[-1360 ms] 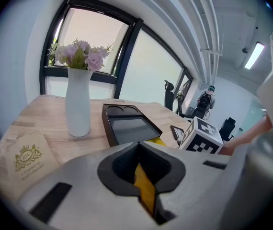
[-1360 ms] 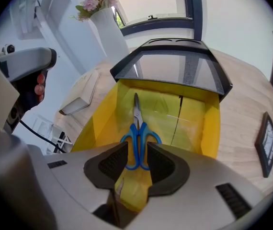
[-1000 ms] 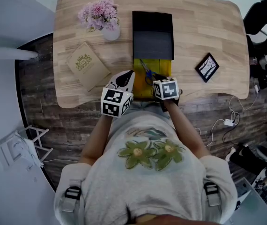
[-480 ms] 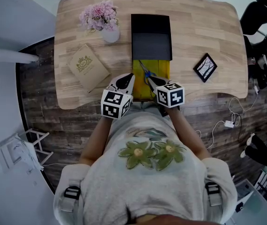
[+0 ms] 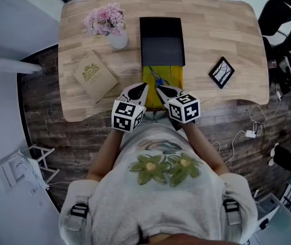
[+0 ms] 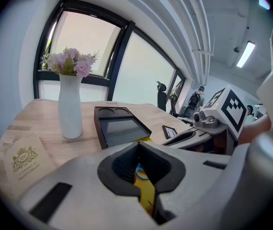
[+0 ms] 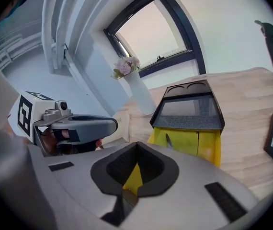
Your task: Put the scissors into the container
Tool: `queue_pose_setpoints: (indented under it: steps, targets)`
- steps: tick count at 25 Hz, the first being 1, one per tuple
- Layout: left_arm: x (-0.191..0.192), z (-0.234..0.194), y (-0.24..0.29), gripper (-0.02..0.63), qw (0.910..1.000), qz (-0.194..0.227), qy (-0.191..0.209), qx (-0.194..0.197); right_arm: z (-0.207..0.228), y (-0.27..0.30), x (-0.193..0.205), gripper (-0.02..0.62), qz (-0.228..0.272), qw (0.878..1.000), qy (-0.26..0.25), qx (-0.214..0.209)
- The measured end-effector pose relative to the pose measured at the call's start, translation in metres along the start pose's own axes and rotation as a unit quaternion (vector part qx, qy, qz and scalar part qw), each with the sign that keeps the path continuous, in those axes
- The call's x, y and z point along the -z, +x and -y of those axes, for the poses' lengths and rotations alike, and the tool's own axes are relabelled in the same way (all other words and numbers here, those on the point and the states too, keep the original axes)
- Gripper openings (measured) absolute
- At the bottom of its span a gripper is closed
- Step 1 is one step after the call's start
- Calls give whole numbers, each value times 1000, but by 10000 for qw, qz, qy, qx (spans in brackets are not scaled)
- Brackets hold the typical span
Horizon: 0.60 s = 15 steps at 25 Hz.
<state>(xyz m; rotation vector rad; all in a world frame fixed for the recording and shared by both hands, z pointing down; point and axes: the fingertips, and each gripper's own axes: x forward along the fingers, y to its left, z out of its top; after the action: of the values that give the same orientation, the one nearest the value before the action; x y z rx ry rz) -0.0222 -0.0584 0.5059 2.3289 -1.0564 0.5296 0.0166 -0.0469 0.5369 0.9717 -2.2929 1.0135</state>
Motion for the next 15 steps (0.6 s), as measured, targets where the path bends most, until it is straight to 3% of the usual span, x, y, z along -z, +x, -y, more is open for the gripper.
queue_pose_setpoints:
  steps: [15]
  targets:
    - [2,3,-1,8,10000,-57,54,61,-1,-4,2,6,18,10000,-36,43]
